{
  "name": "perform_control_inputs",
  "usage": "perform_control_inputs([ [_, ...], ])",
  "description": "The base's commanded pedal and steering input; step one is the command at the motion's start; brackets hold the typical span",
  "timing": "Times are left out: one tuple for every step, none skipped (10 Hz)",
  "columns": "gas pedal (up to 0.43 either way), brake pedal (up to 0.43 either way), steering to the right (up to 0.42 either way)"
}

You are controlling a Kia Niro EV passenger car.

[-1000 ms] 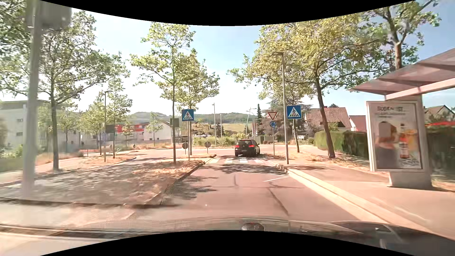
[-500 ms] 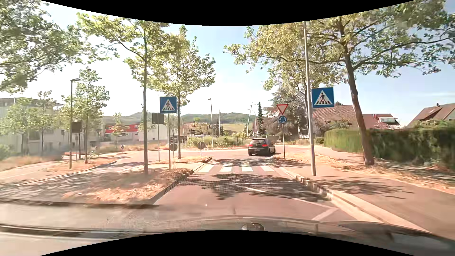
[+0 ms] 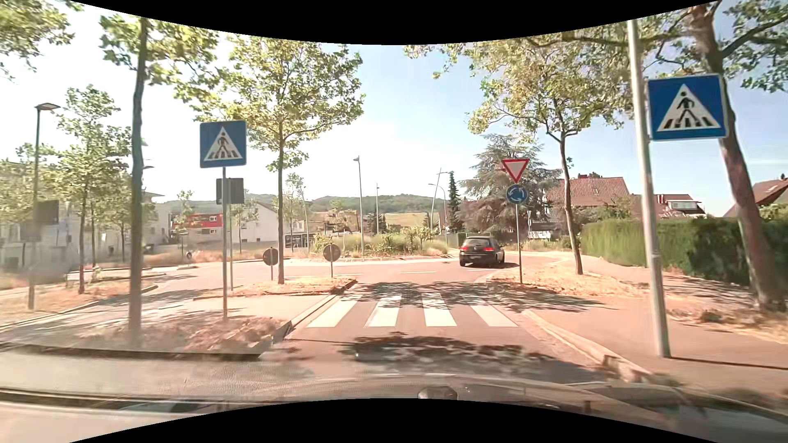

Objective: Follow the waypoints while adhering to traffic rules and regulations

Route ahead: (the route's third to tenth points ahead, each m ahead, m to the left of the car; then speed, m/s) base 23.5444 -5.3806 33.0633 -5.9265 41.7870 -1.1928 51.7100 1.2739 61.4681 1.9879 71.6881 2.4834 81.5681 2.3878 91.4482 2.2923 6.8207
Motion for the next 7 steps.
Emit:
perform_control_inputs([
  [0.000, 0.146, -0.001],
  [0.000, 0.134, -0.001],
  [0.000, 0.134, -0.001],
  [0.000, 0.134, -0.002],
  [0.000, 0.134, -0.004],
  [0.000, 0.134, -0.004],
  [0.000, 0.128, 0.001],
])
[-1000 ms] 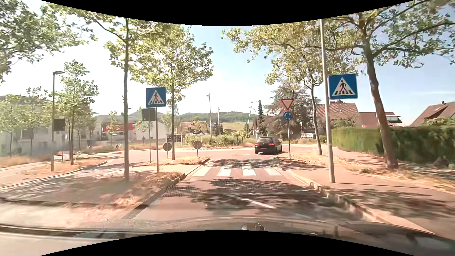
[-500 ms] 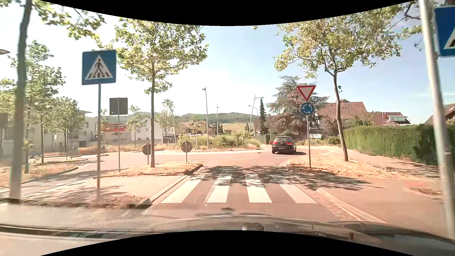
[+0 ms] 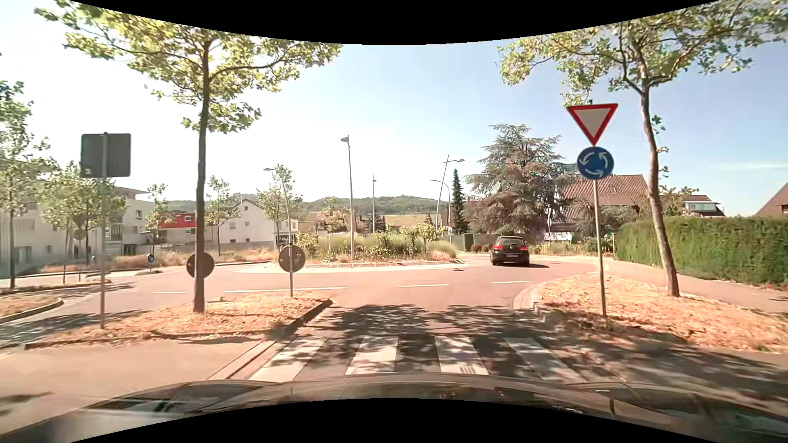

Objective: Follow the waypoints while adhering to traffic rules and regulations

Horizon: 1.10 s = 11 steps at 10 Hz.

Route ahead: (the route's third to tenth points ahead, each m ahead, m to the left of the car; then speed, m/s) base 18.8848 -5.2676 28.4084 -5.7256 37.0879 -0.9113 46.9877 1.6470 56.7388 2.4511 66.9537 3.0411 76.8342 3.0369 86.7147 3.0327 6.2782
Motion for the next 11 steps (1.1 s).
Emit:
perform_control_inputs([
  [0.000, 0.128, 0.005],
  [0.000, 0.128, 0.012],
  [0.000, 0.128, 0.020],
  [0.000, 0.128, 0.032],
  [0.000, 0.128, 0.046],
  [0.000, 0.128, 0.069],
  [0.000, 0.128, 0.096],
  [0.000, 0.128, 0.122],
  [0.000, 0.122, 0.156],
  [0.000, 0.037, 0.185],
  [0.000, 0.000, 0.211],
])
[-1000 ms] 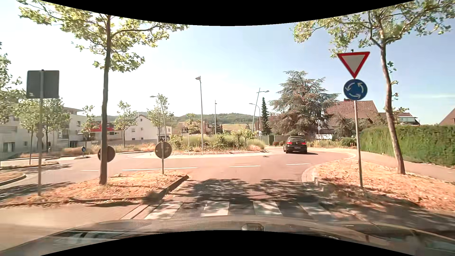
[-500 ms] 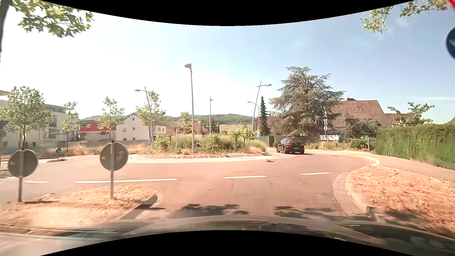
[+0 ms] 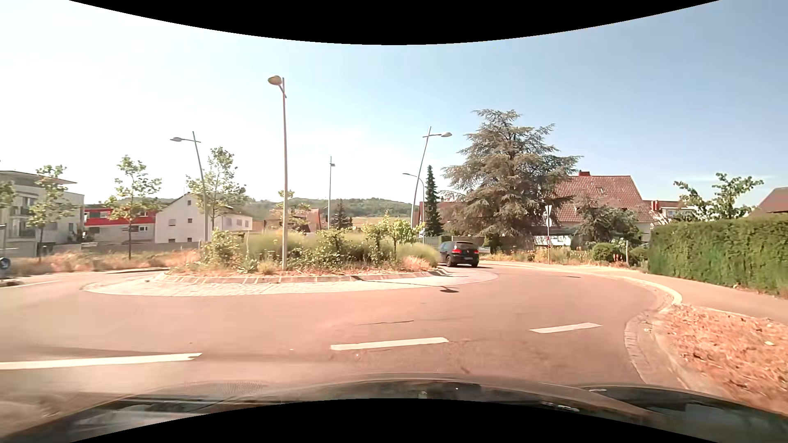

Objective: Follow the waypoints while adhering to traffic rules and regulations

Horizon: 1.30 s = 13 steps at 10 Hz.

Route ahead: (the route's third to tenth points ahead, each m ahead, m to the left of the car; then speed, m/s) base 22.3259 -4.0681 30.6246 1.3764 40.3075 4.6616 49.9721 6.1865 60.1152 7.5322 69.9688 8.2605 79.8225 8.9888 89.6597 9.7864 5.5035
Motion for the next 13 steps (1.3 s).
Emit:
perform_control_inputs([
  [0.000, 0.000, 0.237],
  [0.000, 0.000, 0.261],
  [0.000, 0.000, 0.280],
  [0.000, 0.000, 0.295],
  [0.000, 0.000, 0.308],
  [0.047, 0.000, 0.315],
  [0.059, 0.000, 0.315],
  [0.059, 0.000, 0.315],
  [0.059, 0.000, 0.314],
  [0.059, 0.000, 0.311],
  [0.059, 0.000, 0.299],
  [0.059, 0.000, 0.279],
  [0.059, 0.000, 0.252],
])
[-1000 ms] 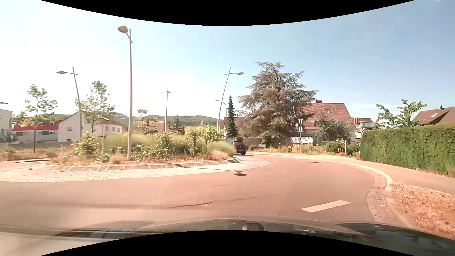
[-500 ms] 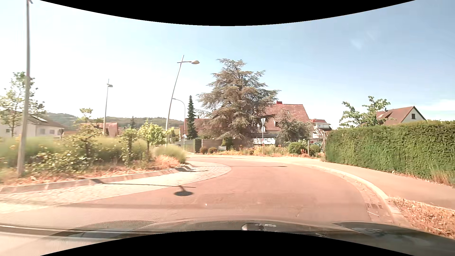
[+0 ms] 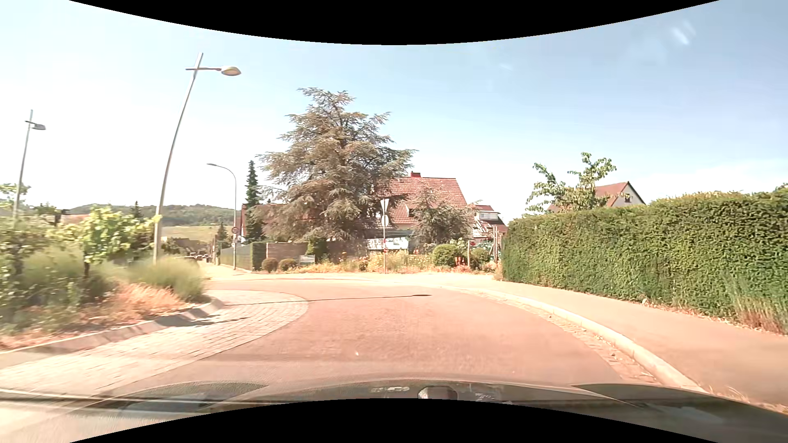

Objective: Follow the waypoints while adhering to traffic rules and regulations

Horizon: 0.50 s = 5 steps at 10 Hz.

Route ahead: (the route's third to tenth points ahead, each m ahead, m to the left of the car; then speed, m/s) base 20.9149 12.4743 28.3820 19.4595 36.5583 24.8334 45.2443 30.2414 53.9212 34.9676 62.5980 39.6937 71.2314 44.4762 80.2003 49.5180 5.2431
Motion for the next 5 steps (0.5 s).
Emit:
perform_control_inputs([
  [0.059, 0.000, 0.214],
  [0.047, 0.000, 0.169],
  [0.047, 0.000, 0.125],
  [0.047, 0.000, 0.086],
  [0.047, 0.000, 0.038],
])
